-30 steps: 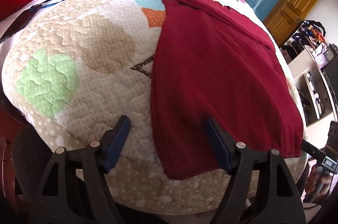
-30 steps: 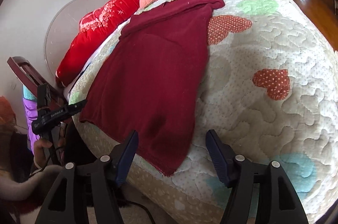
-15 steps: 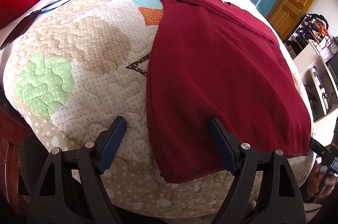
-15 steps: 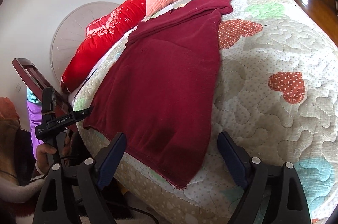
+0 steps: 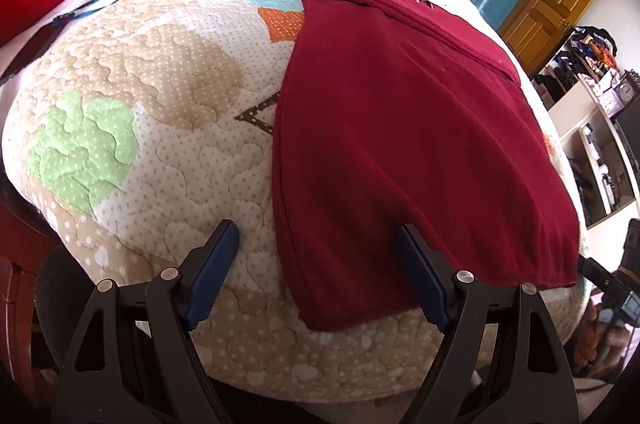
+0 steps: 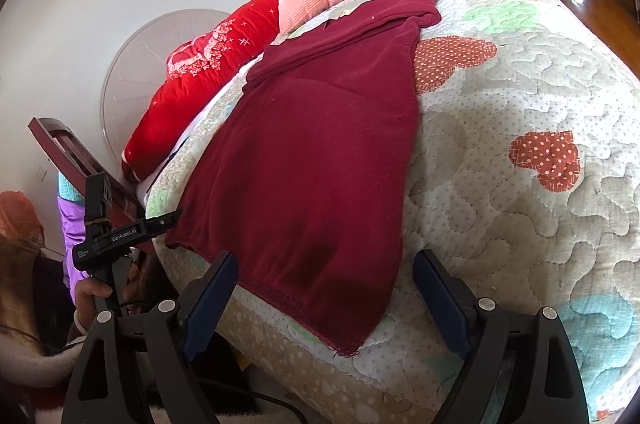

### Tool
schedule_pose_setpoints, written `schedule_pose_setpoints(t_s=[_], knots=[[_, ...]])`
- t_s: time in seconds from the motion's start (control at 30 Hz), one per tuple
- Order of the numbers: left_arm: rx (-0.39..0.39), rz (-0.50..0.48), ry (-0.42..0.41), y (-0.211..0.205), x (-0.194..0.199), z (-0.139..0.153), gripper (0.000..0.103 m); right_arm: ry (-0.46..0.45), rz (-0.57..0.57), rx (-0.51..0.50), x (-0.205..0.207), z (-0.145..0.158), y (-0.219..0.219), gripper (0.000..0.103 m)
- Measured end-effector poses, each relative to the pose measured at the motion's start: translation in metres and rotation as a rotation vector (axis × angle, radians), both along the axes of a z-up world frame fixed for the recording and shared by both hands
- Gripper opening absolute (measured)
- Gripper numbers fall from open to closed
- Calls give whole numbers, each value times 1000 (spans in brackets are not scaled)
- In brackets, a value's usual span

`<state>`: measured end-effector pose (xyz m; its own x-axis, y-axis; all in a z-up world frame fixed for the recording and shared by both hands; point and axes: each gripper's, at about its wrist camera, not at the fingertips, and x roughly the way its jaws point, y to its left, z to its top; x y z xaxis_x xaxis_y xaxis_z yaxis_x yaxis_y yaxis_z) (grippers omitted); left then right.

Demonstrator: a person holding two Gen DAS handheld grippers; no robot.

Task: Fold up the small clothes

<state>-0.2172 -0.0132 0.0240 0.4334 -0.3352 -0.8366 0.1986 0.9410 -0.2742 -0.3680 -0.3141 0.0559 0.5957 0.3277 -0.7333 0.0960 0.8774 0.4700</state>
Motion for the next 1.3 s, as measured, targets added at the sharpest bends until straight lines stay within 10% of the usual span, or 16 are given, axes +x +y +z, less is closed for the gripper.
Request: schedule_pose_setpoints(t_s=[0.27, 0.5, 0.9, 1.3], knots=[[-45, -8, 26, 2, 3, 1, 81, -21, 34, 25, 2, -6, 2, 64], [-86, -32, 37, 0, 7, 1, 17, -39, 66, 103, 5, -11, -4, 17], [-254, -111, -36, 2, 52, 64, 9, -242, 148, 231, 65, 46, -21, 14], [-179, -51, -234, -66, 247, 124, 9, -299, -100, -48, 245, 87, -86, 14]])
